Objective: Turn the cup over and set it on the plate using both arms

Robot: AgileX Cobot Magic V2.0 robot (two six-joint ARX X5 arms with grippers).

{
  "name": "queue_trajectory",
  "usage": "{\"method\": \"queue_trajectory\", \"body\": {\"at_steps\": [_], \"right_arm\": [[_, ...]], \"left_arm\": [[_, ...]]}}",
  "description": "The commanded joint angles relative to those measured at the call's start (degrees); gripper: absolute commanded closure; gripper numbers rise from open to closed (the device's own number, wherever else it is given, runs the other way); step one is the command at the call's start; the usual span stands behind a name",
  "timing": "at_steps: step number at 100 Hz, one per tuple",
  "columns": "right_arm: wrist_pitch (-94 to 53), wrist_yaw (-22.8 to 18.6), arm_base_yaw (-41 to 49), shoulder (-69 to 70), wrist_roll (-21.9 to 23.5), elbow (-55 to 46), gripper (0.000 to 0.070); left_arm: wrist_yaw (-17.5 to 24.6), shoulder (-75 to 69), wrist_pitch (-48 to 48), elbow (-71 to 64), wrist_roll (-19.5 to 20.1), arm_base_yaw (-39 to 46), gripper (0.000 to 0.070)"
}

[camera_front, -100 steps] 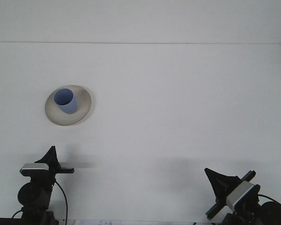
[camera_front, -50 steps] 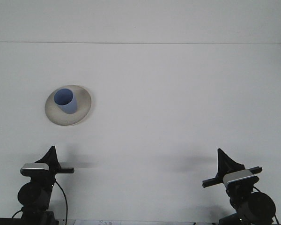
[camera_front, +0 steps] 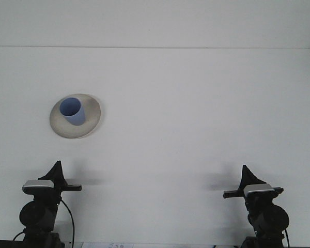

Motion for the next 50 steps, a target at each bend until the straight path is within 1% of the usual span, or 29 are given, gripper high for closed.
{"method": "queue_trajectory", "body": {"at_steps": [1, 8, 50], "right_arm": [[0.48, -0.07, -0.02, -0.26, 1.16, -0.11, 0.0696], [0.72, -0.37, -0.02, -0.26, 2.78, -0.11, 0.0696], [1.62, -0.15, -0.02, -0.26, 2.73, -0.11, 0.0696]], "left_arm": [[-0.31, -0.09, 0.57, -1.09, 0.72, 0.09, 0.0687], [-0.31, -0.09, 0.57, -1.11, 0.72, 0.09, 0.0687], [-0.31, -0.09, 0.57, -1.11, 0.72, 0.09, 0.0687]]}}
